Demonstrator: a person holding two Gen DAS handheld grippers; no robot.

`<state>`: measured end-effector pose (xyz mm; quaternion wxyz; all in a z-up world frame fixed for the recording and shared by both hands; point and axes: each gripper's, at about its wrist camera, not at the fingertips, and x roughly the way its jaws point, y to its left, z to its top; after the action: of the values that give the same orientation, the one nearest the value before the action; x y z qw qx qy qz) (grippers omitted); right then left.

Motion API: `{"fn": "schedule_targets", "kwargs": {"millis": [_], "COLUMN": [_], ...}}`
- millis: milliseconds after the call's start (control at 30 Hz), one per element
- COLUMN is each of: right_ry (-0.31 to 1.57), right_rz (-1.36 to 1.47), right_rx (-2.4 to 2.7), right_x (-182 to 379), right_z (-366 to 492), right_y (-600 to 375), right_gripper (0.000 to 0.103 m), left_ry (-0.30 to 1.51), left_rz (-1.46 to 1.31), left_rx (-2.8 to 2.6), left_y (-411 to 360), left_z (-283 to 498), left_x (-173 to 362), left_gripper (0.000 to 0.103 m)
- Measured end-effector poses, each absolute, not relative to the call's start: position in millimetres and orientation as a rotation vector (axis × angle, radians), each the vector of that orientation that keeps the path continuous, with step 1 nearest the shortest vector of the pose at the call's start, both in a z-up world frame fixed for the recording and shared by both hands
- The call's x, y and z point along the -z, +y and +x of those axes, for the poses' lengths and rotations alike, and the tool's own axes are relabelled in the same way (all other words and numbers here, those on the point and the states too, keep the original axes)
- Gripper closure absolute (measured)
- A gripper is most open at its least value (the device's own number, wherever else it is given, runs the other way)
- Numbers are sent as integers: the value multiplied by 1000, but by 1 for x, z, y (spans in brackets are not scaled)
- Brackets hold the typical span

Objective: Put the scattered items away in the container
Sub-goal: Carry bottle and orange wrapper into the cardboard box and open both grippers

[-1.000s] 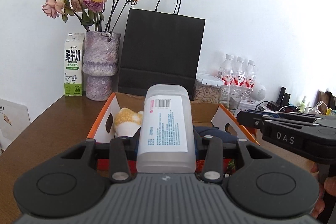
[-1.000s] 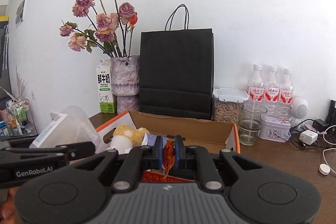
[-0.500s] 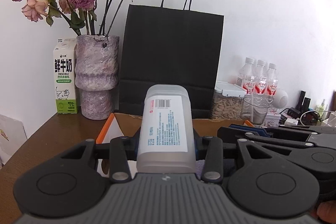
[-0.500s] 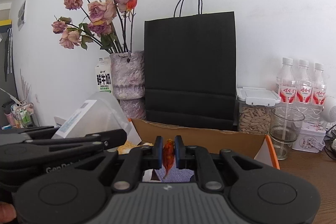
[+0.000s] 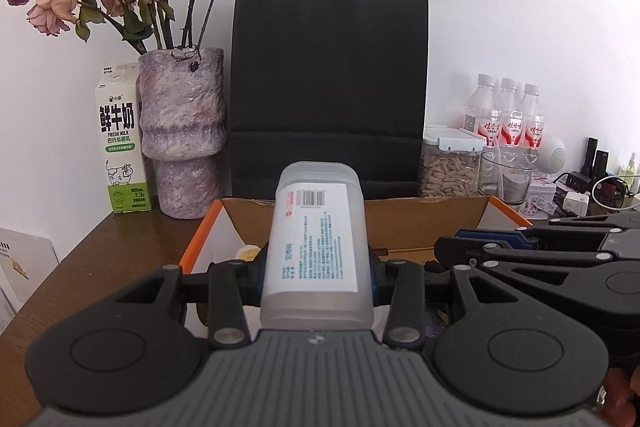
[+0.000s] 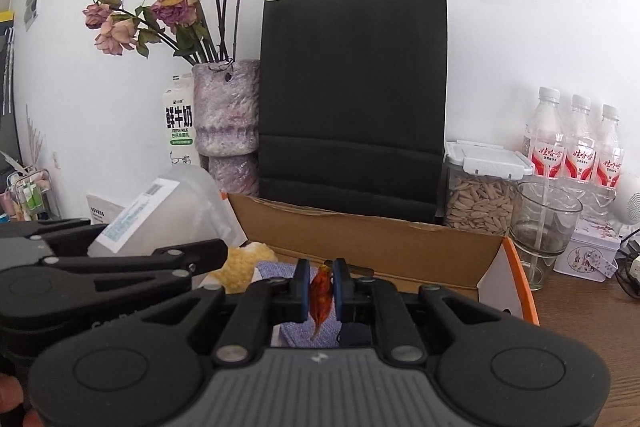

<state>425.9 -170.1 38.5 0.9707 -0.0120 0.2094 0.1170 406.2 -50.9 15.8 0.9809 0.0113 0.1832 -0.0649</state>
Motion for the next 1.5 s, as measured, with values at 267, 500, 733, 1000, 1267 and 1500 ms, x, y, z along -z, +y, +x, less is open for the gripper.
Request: {"fn": "schedule_targets", "kwargs": {"millis": [267,500,733,1000,1267,1500], "right_ry": [416,428,434,426,417,413], "right_rz": [-7,-19,-34,-31,-53,-61], "right_rx": [-99,-133,-135,-129,-123,-110], "right_x": [-46,-47,-45,-46,-47,-46], "right_z": [425,423,421,418,408,391], "right_y": [-192,-194,-192,-194,-193,-198], "right_gripper": [4,0,0,0,0,0], "left_ry": [239,236,243,230,228,225], "left_rz": [-3,-13,-12,-18,-12,-30], "left_rx": [-19,-6,-4,5,18,20], "left_y": [-37,-37,-38,-40,-46,-44], "left_z": [395,393,392,387,375,356], "left_x": [-29,-32,-29,-30,-31,-31], "left_gripper": [0,0,0,0,0,0]}}
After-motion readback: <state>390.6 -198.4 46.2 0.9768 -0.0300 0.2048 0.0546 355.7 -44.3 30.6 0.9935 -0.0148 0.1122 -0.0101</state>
